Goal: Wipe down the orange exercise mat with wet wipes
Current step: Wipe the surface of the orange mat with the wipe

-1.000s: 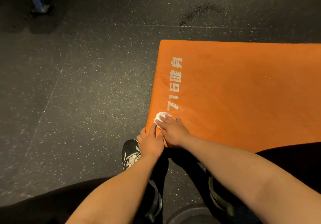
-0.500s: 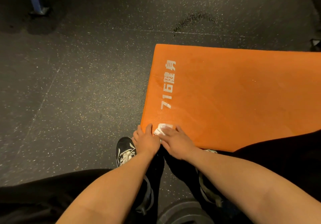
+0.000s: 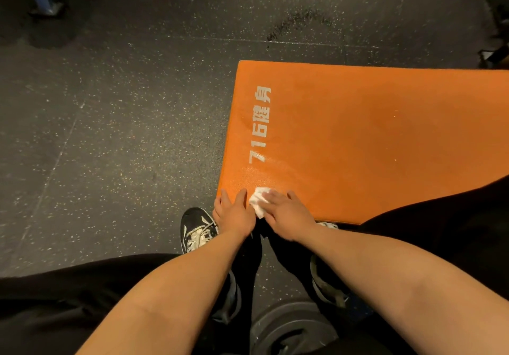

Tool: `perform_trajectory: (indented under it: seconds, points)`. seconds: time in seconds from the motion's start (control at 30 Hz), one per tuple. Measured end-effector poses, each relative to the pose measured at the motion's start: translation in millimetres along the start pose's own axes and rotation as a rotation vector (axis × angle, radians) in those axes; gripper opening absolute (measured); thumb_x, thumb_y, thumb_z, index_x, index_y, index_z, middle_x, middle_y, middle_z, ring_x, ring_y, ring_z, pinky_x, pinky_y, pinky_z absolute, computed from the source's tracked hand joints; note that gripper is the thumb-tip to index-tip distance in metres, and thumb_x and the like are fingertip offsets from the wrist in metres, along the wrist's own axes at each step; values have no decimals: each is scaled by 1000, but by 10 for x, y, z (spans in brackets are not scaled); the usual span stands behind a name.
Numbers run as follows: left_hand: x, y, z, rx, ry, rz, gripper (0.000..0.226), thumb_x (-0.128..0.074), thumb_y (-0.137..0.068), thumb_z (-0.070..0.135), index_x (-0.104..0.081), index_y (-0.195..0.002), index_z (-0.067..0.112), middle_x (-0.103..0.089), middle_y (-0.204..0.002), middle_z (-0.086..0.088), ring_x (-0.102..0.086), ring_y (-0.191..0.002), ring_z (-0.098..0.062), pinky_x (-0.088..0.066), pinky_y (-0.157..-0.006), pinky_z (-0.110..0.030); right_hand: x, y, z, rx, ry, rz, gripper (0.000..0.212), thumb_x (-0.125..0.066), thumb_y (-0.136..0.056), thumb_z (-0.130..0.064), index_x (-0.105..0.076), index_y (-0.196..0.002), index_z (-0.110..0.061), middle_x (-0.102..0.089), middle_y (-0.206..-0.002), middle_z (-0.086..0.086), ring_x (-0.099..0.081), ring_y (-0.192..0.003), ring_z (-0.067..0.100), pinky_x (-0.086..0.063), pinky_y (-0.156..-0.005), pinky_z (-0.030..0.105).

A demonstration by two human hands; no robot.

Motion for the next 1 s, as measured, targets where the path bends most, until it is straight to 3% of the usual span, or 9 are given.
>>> perform_trajectory:
  seconds: [0.1,0.17,0.37,0.6,0.83,0.9,1.0]
  points:
    - [10,-52,-4,12,8,7,56,-43,-100,38,-27,-154,41,5,-167,-13,3,-151,-35,-2,-122,-50,93,-62,179,-295,-42,31,54,-26,-109,-36,-16,-162,-29,-9,-170,0,-4,-157,21,0,-124,52]
    - [23,-97,8,25,5,14,57,-43,-100,39,-27,-154,42,6,-167,-12,4,-151,-35,-3,-121,-51,117,-125,211,-395,-79,29,57,-26,-109,-36,-12,-162,-24,-3,-170,3,0,-157,23,-1,-125,51]
    - [105,-275,65,94,81,11,58,-43,-97,33,-28,-153,44,2,-168,-8,-2,-152,-32,-5,-121,-51,13,-381,-91,-97,-106,-111,55,-27,-109,-42,-16,-162,-31,1,-170,1,7,-156,20,7,-125,47]
    - [153,-435,5,113,142,-8,60,-48,-96,33,-30,-152,46,-4,-167,-9,-10,-148,-36,-8,-121,-49,59,-588,187,-381,-191,31,59,-31,-109,-33,-9,-163,-25,9,-170,2,10,-156,20,6,-124,44]
    - [272,-644,32,168,318,23,43,-48,-96,31,-50,-137,44,-33,-146,-7,-37,-128,-34,-26,-116,-43,7,-813,-132,-65,-169,-57,53,-33,-109,-32,-24,-160,-28,-5,-170,-1,2,-157,18,4,-124,48]
    - [293,-681,27,167,289,9,48,-47,-96,31,-45,-142,45,-35,-148,-8,-35,-132,-35,-24,-118,-44,45,-877,-55,-91,-137,-26,52,-31,-109,-31,-23,-160,-27,-6,-170,-1,2,-157,20,2,-124,50]
    - [317,-696,18,155,232,14,49,-48,-97,35,-41,-143,48,-40,-147,-8,-32,-132,-34,-22,-116,-44,127,-990,88,-317,-173,45,55,-30,-109,-33,-15,-162,-25,-2,-171,0,5,-157,21,1,-124,48]
Point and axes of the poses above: each hand's wrist, its own y-axis away from the middle knuckle, its own x-axis out of the back of the hand, z = x × y, the point moved 1 cm from there along -y, towards the middle knuckle
